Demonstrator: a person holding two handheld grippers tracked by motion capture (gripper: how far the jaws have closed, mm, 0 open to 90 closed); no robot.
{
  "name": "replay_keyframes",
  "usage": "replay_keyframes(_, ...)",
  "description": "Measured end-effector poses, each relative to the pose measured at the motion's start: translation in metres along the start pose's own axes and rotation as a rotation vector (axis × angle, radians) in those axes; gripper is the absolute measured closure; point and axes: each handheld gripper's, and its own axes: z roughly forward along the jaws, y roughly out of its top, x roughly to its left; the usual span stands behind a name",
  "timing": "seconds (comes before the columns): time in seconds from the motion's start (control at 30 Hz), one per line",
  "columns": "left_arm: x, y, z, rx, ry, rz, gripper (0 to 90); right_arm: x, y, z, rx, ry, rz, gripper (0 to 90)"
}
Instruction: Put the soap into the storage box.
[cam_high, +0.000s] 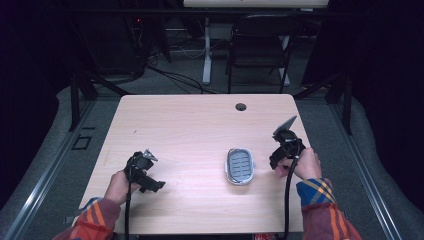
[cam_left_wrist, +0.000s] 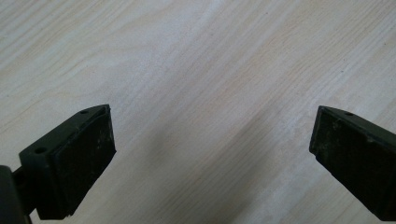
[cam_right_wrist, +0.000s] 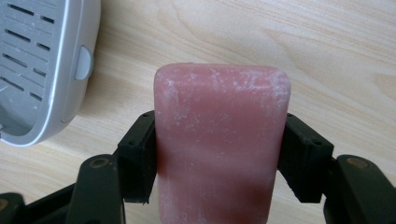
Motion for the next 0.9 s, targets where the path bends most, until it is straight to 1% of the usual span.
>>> replay_keyframes(0.03, 0.0, 0.0, 0.0, -0.002, 0.001, 0.001, 0.1, 0.0, 0.0, -0.001, 0.004, 0.004, -0.007, 37.1)
replay_keyframes(0.07, 0.0, 0.0, 0.0, -0.002, 0.001, 0.001, 0.1, 0.001, 0.0, -0.002, -0.007, 0.003, -0.004, 37.1)
replay_keyframes(0.1, 0.0, 0.0, 0.0, -0.002, 0.001, 0.001, 0.1, 0.001, 0.001, -0.004, -0.006, 0.004, -0.012, 37.1)
replay_keyframes(0.23, 0.0, -0.001, 0.0, -0.001, 0.002, 0.001, 0.1, 0.004, 0.001, -0.008, -0.02, 0.009, -0.017, 37.1)
replay_keyframes(0.33, 0.0, -0.001, -0.001, -0.002, 0.004, 0.0, 0.1, 0.007, 0.002, -0.013, -0.021, -0.004, -0.028, 37.1)
replay_keyframes(0.37, 0.0, -0.001, -0.001, -0.002, 0.003, 0.0, 0.1, 0.009, 0.002, -0.013, -0.031, -0.004, -0.025, 37.1)
replay_keyframes(0.43, 0.0, -0.001, -0.001, -0.002, 0.003, 0.001, 0.2, 0.012, 0.002, -0.017, -0.035, -0.006, -0.034, 37.1)
replay_keyframes(0.47, 0.0, -0.001, -0.001, -0.001, 0.005, 0.0, 0.1, 0.012, 0.003, -0.018, -0.035, 0.001, -0.041, 37.1)
replay_keyframes(0.5, 0.0, -0.001, -0.001, 0.0, 0.004, -0.001, 0.1, 0.013, 0.003, -0.019, -0.035, -0.003, -0.047, 37.1)
replay_keyframes(0.53, 0.0, -0.001, -0.001, 0.001, 0.005, 0.0, 0.2, 0.013, 0.004, -0.021, -0.023, 0.002, -0.058, 37.1)
replay_keyframes(0.57, 0.0, -0.001, -0.001, 0.001, 0.005, 0.0, 0.1, 0.014, 0.003, -0.022, -0.044, 0.012, -0.043, 37.1)
replay_keyframes(0.6, 0.0, -0.001, -0.001, 0.002, 0.006, 0.002, 0.1, 0.014, 0.003, -0.022, -0.039, 0.016, -0.046, 37.1)
replay_keyframes(0.63, -0.001, -0.001, -0.002, 0.003, 0.007, 0.002, 0.1, 0.015, 0.002, -0.024, -0.037, 0.006, -0.049, 37.1)
replay_keyframes(0.67, -0.001, -0.001, -0.002, 0.002, 0.007, 0.0, 0.1, 0.015, 0.003, -0.025, -0.035, 0.006, -0.057, 37.1)
replay_keyframes(0.73, -0.001, -0.001, -0.002, 0.002, 0.008, 0.0, 0.1, 0.018, 0.002, -0.027, -0.047, -0.003, -0.048, 37.1)
replay_keyframes(0.9, -0.001, -0.002, -0.002, -0.001, 0.007, -0.002, 0.1, 0.021, 0.003, -0.032, -0.043, -0.014, -0.067, 37.2)
